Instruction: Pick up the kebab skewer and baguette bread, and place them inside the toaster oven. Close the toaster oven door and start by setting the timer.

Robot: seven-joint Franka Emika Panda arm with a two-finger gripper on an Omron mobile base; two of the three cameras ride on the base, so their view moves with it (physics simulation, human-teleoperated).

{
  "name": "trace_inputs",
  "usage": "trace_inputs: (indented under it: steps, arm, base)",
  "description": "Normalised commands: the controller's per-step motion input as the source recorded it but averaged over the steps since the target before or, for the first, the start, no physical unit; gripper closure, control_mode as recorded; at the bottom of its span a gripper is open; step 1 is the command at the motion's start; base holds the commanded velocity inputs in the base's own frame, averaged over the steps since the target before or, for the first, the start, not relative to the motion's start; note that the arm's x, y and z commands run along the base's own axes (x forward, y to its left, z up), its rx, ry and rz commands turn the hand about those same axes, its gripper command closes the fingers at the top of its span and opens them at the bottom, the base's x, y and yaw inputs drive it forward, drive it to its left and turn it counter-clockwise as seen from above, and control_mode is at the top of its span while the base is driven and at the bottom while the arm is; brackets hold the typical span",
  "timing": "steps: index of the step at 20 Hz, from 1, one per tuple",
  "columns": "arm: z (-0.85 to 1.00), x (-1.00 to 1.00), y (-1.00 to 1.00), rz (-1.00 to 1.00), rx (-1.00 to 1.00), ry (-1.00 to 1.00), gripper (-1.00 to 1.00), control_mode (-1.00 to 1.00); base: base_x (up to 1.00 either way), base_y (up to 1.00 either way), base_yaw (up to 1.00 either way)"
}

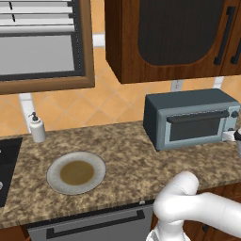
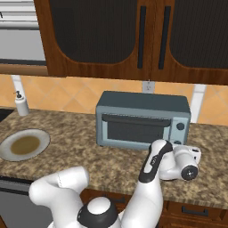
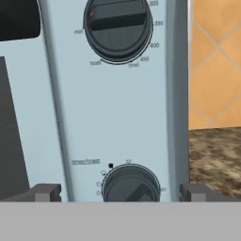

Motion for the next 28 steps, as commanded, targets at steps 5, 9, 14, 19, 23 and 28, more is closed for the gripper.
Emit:
trace_inputs:
  steps: [5, 9, 14, 19, 23, 28]
  arm:
    - [0.00, 0.02, 0.00, 0.00, 0.00, 0.00, -1.00, -1.00]
    - [0.00, 0.01, 0.00, 0.00, 0.00, 0.00, -1.00, -1.00]
    - [0.00, 0.00, 0.00, 0.00, 0.00, 0.00, 1.00, -1.00]
    - [0.00, 0.00, 0.00, 0.00, 0.00, 0.00, 1.00, -1.00]
    - [0.00, 0.00, 0.00, 0.00, 0.00, 0.00, 1.00, -1.00]
    - [-0.01, 0.00, -0.01, 0.00, 0.02, 0.00, 1.00, -1.00]
  base:
    - [0.00, 0.00, 0.00]
    - [0.00, 0.00, 0.00]
    - [0.00, 0.00, 0.00]
    - [0.00, 0.00, 0.00]
    - [0.00, 0.00, 0.00]
    - [0.00, 0.00, 0.00]
